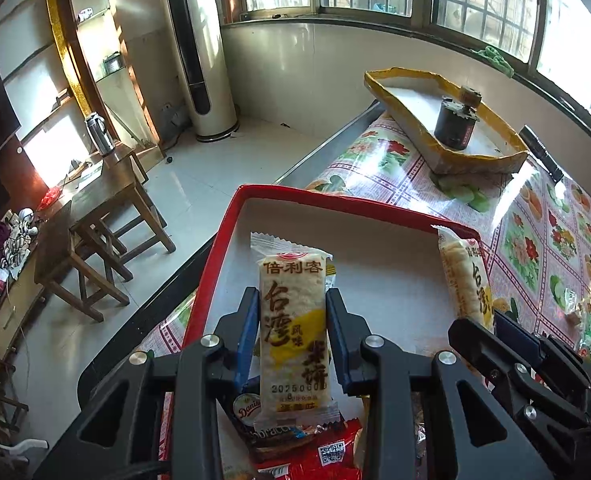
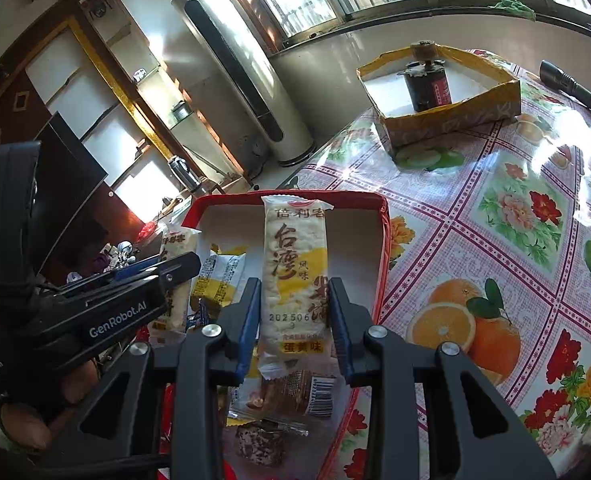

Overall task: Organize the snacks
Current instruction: 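Lift both rice-cracker bars and carry them toward the red tray, then open both tools to drop the rice-cracker bars into the red tray, then move both tools back over the remaining snacks on the table, then grasp a white square packet with the left tool while the right tool grasps the clear fried-snack bag, then carry both packets over the red tray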

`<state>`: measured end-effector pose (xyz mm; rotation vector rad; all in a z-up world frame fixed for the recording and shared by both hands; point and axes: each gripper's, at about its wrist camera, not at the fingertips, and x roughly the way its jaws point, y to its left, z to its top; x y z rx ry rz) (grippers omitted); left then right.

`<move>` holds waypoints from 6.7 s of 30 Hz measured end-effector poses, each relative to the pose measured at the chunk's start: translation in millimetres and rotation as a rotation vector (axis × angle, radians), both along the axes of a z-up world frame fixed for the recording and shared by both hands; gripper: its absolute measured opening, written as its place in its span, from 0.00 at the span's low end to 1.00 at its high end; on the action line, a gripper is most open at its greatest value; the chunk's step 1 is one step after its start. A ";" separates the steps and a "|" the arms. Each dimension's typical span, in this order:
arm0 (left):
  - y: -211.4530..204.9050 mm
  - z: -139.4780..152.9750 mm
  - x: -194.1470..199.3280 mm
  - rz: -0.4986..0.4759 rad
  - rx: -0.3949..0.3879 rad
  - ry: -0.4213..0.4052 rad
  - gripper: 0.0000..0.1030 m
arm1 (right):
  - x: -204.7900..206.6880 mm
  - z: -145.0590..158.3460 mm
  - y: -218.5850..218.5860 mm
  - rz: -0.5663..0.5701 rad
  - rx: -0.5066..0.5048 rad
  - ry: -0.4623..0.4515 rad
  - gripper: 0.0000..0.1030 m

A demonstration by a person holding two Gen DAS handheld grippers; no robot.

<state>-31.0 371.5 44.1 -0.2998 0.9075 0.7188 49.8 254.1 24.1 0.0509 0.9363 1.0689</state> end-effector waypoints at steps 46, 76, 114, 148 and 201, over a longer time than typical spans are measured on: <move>-58.8 13.7 -3.7 -0.080 -0.020 -0.022 0.67 | -13.0 3.9 -109.2 -0.181 0.015 -0.032 0.60; -226.1 -22.5 41.4 -0.497 -0.124 0.111 0.67 | 12.9 -25.5 -304.3 -0.423 -0.165 -0.099 0.62; -265.7 -69.5 111.9 -0.580 -0.193 0.160 0.29 | 3.7 -29.9 -355.9 -0.479 0.015 0.075 0.35; -231.0 -1.5 -10.9 -0.385 0.071 0.010 0.29 | -80.0 17.0 -297.3 -0.362 0.119 0.009 0.35; -57.2 -11.2 -50.5 -0.038 0.032 0.007 0.29 | -60.8 18.1 -118.1 -0.046 0.151 0.066 0.36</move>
